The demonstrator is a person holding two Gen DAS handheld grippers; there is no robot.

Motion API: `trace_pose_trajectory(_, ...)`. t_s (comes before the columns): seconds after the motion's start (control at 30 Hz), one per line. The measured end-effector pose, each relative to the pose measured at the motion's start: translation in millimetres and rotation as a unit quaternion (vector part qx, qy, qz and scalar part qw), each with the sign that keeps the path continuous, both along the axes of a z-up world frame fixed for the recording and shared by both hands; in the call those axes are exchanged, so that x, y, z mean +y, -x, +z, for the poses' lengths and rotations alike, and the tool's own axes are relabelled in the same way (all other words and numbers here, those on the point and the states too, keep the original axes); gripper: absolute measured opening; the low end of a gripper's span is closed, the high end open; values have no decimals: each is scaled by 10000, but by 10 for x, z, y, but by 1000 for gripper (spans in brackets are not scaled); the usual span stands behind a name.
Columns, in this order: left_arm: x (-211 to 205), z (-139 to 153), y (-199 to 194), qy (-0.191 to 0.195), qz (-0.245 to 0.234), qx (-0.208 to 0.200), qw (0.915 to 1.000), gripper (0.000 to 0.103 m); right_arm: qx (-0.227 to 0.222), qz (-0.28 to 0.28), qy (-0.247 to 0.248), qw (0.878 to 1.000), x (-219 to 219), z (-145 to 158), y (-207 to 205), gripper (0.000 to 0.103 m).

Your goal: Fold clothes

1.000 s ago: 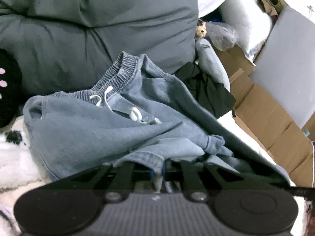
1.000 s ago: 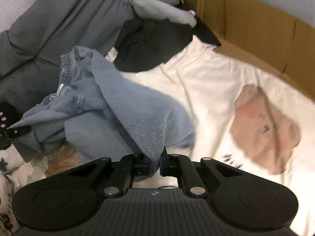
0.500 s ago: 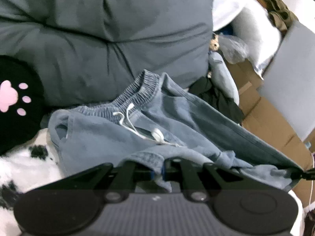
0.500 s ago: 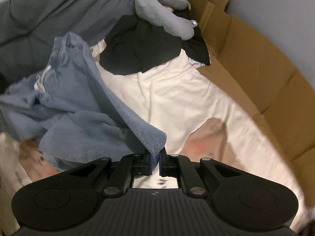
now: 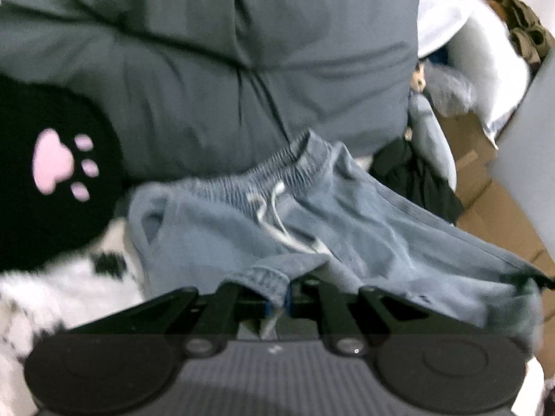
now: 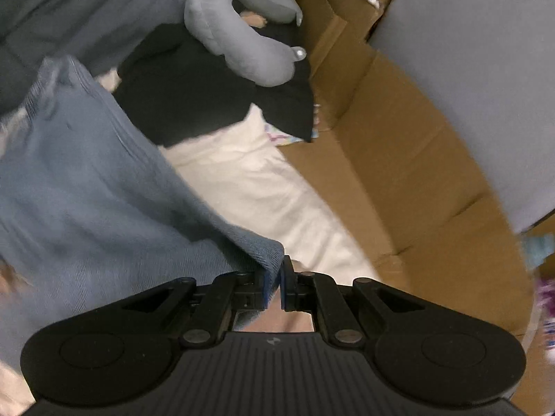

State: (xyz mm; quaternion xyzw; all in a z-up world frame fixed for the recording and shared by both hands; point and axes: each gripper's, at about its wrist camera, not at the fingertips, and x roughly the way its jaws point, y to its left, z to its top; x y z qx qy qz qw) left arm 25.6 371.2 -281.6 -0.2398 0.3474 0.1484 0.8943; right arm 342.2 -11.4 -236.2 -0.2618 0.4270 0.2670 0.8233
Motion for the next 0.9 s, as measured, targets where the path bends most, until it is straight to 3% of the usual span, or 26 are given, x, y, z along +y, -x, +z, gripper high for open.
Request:
trace_pose_trajectory(0.1,-100,7,44,-80,-155,98,9998,14,12,-57,-9,10000,-41,-48,42,34)
trace_pose_trajectory(0.2,-154,-2,123,-15,-163,226,9996,16,34,-296,-173,9994,-210,-47,149,42)
trace_pose_trajectory(0.23,-175,-17,149,11,-175,267,9995,19,42,-376,-228,9990,-266,-47,184,43)
trace_pose_trajectory(0.3,-236,-80,196,10,-242,345,9991,30,57,-535,-337,9980,-378,-46,255,56)
trace_pose_trajectory(0.4,-327,-175,265,10,-341,462,9983,44,310,-959,-561,9933,-592,-173,435,61)
trace_pose_trajectory(0.5,-416,-273,283,-92,-485,583,9971,52,629,-1169,-838,9876,-644,-322,690,64)
trace_pose_trajectory(0.67,-502,-438,256,-285,-665,839,9938,53,902,-1011,-1269,9826,-475,-473,1120,64)
trace_pose_trajectory(0.9,-610,-523,184,-287,-499,984,9935,53,1279,-784,-1865,9709,-238,-685,1723,64)
